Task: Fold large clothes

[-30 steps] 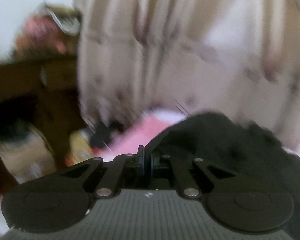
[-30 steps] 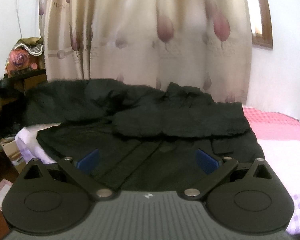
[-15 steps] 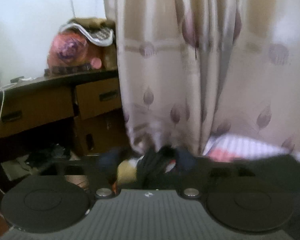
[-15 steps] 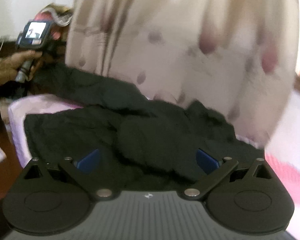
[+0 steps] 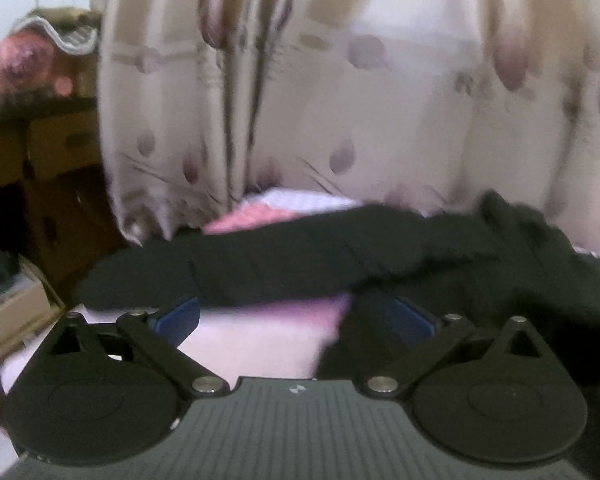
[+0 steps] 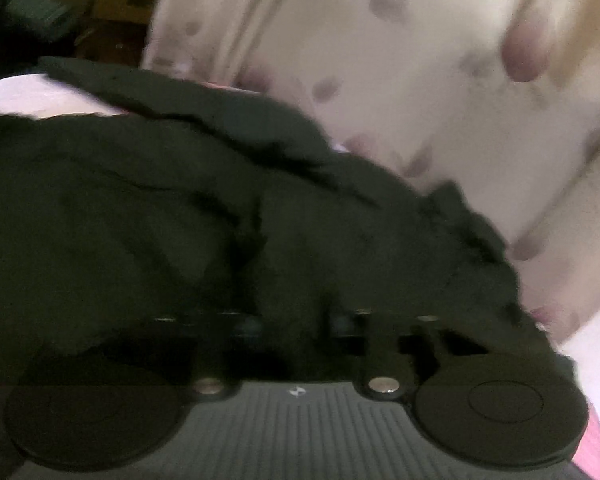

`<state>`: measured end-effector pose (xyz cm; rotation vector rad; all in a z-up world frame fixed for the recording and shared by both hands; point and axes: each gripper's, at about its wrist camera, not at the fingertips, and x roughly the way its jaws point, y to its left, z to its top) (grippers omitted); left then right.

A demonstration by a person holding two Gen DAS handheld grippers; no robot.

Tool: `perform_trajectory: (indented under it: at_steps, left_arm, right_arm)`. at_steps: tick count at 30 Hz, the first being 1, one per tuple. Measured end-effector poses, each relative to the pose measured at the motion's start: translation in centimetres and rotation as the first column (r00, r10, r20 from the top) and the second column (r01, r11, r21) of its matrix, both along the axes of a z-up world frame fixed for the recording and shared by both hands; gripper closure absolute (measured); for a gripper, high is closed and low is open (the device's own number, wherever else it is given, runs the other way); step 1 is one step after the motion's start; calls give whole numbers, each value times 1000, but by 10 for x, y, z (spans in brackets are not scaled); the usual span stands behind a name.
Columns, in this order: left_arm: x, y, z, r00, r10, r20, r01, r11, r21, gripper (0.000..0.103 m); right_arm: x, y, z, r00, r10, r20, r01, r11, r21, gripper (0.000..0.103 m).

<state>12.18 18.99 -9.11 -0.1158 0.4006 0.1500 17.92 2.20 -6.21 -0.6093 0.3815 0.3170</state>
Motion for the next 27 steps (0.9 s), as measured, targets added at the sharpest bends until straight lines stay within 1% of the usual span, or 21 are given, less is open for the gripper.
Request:
perform_trajectory:
  at_steps: [1,2,4,6,8,10,11,13,14,16,17,18,20,21,22,23,24,25,26,27]
  left_arm:
    - [-5,-3,-4,1000,-8,-9,8,1000,-10,2]
    - [-10,-5,-7,1000,-21,-18,20,1000,-19,2]
    - [-18,-7,-10,999,-32,-27,31,999,-18,2]
    - [-24,-5,-9,999,-34,-21,33,999,-13,2]
    - [-28,-1,-5,999,-37,-16,37,999,-8,1]
    - [-29,2,-3,1000,-21,-13,21,1000,11,1]
    - [-27,4,-1,1000,-12,-18,13,1000,16,1]
    - [-23,9,-1,999,2,-38,-1,1000,14,1]
    - [-20,12,-2,999,9,-51,-8,1000,6,1]
    - [-14,16,-5,997,12,-78,-12,1000,-10,1]
    - [-10,18,-6,995,18,-98,-19,1000,-16,1]
    - [-8,20,-8,993,17,-116,-21,999,-33,1]
    - [-6,23,-11,992,-5,-128,-3,998,-62,1]
    - [-5,23,-11,991,-9,-136,0,998,-62,1]
    - [-5,22,-12,990,-11,-142,3,998,-57,1]
    - [-5,20,-13,989,-20,-146,14,999,-44,1]
    - [-5,18,-13,989,-28,-146,24,999,-23,1]
    - [-5,16,-13,989,-34,-146,34,999,1,1]
    - [-5,15,-14,988,-43,-150,45,999,12,1]
    - [-5,15,-15,986,-59,-158,61,998,11,1]
  right_arm:
    - [-3,-13,9,1000,-5,26,4,1000,17,90]
    - [-2,-32,20,998,-34,53,31,998,49,91]
    - [-3,-80,44,985,-122,120,111,989,98,92]
    - [-5,-142,69,953,-246,179,222,965,141,92]
    - [-9,-213,94,890,-398,223,362,913,187,92]
    - [-14,-289,113,811,-540,225,492,838,236,92]
    - [-18,-320,119,769,-597,227,547,799,251,92]
    - [-23,-382,122,684,-695,221,642,718,270,92]
    - [-24,-409,120,651,-732,201,675,679,287,92]
    - [-23,-460,110,599,-791,127,729,603,324,92]
    - [-23,-480,105,585,-807,84,742,574,347,92]
    - [-20,-500,94,568,-822,32,760,539,363,91]
    - [-19,-531,73,518,-854,-54,795,457,399,89]
    - [-21,-545,62,495,-865,-89,801,414,432,83]
    - [-24,-557,49,469,-874,-130,802,359,477,73]
    - [-28,-564,39,449,-878,-164,799,312,514,66]
    - [-35,-569,31,434,-879,-196,790,267,552,55]
    - [-44,-567,25,440,-872,-212,768,243,593,50]
    - [-55,-561,21,467,-860,-208,739,250,626,50]
    - [-67,-549,19,522,-831,-192,697,285,658,50]
